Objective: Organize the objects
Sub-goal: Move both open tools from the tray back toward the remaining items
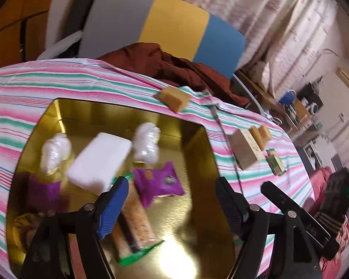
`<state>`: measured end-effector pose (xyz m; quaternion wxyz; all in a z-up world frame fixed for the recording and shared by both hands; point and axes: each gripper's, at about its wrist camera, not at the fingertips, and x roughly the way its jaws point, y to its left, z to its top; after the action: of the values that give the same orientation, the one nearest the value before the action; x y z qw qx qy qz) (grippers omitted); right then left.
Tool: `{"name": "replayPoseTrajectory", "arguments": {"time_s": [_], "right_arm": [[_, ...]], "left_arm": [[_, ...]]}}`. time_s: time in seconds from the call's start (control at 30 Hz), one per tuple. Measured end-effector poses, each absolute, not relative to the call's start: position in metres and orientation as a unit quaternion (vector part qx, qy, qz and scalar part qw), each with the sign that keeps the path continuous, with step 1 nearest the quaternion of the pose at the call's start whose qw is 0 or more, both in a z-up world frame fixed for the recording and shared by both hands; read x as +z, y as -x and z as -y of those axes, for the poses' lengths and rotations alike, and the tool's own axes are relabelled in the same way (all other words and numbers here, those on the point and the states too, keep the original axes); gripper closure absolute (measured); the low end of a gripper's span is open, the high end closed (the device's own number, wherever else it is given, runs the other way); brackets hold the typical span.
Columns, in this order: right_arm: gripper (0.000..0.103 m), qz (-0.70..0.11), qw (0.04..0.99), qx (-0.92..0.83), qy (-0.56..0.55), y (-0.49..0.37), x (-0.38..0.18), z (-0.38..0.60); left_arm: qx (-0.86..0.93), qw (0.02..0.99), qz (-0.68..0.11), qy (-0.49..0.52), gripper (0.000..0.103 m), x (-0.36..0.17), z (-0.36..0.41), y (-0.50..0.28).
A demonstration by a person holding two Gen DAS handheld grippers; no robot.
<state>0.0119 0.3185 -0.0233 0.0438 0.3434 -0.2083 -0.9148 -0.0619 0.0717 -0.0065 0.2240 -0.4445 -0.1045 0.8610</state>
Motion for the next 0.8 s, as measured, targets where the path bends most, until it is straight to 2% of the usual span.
{"name": "replayPoseTrajectory", "arguments": {"time_s": [0.57,0.7,0.8], "right_arm": [[0.024,0.203,-0.040,-0.910,-0.359,-0.039,-0.057,-0.405],[0.030,0.196,-0.068,-0.912,-0.354,-0.044,-0.062,-0.429],[0.030,0.205,-0.085,-0.911,-0.349,-0.047,-0.065,-0.449]], "left_arm": [[0.815,0.339,0.019,0.470,0.024,-0.011,-0.175,0.012],[0.795,0.369,0.010,0.481,0.023,-0.015,-0.198,0.004],[0.783,0.382,0.001,0.490,0.023,-0.020,-0.214,-0.001]]}}
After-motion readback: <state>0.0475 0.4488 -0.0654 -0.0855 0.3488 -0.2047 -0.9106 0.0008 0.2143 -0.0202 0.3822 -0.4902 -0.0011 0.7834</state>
